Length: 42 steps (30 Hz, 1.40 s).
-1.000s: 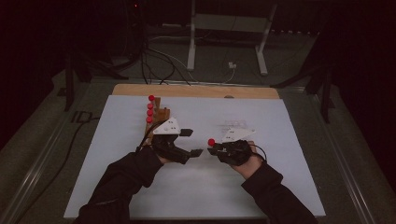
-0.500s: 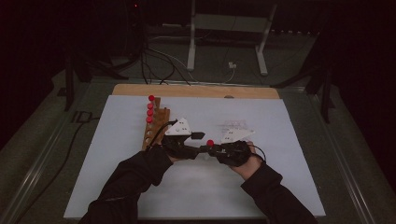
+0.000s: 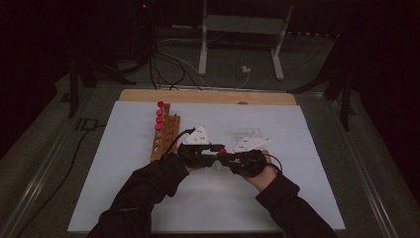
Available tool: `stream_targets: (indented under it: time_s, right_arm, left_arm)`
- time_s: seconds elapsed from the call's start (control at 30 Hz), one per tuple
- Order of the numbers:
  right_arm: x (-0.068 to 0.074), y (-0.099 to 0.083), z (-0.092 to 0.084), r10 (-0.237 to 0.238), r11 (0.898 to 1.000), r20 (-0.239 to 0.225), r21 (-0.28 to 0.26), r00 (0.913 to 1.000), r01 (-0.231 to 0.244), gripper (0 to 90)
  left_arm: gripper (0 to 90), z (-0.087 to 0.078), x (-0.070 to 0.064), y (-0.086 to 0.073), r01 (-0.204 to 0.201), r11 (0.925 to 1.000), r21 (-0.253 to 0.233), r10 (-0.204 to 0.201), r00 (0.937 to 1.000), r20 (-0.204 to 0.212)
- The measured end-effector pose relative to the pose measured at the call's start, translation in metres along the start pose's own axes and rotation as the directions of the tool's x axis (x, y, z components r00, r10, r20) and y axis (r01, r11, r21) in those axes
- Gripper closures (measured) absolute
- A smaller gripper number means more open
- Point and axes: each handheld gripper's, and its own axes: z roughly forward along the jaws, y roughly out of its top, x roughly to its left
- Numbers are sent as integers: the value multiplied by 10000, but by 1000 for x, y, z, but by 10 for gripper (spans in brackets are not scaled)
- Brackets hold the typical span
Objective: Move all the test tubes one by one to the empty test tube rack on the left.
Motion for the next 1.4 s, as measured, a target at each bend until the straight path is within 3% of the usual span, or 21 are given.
stream_targets:
  time_s: [0.4, 0.63, 0.83, 1.07, 1.23, 1.4]
  right_arm:
    - [-1, 1, -3, 78, 9997, -20, -226, 10000, -79, 736]
    - [-2, 1, -11, 218, 9987, 245, -474, 9995, -206, 631]
    - [-5, 0, -16, 406, 9967, 478, -723, 9980, -371, 471]
    - [-6, 1, -20, 781, 9924, 699, -1009, 9945, -709, 186]
    - [-7, 0, -21, 1109, 9886, 674, -1093, 9915, -1032, 37]
    - [-10, -1, -24, 1167, 9860, 255, -1227, 9928, -1128, 0]
  left_arm:
    - [717, -6, 3, 3, -100, 9999, -118, 100, 9999, -59]
    - [717, -21, 11, 3, 93, 9997, -214, -100, 9994, -331]
    - [718, -35, 17, 3, 171, 9996, -235, -184, 9982, -575]
    - [718, -54, 25, 3, 275, 9993, -259, -299, 9948, -970]
    - [718, -71, 32, 2, 342, 9989, -327, -384, 9897, -1383]
    - [718, -91, 38, 2, 389, 9983, -423, -460, 9821, -1828]
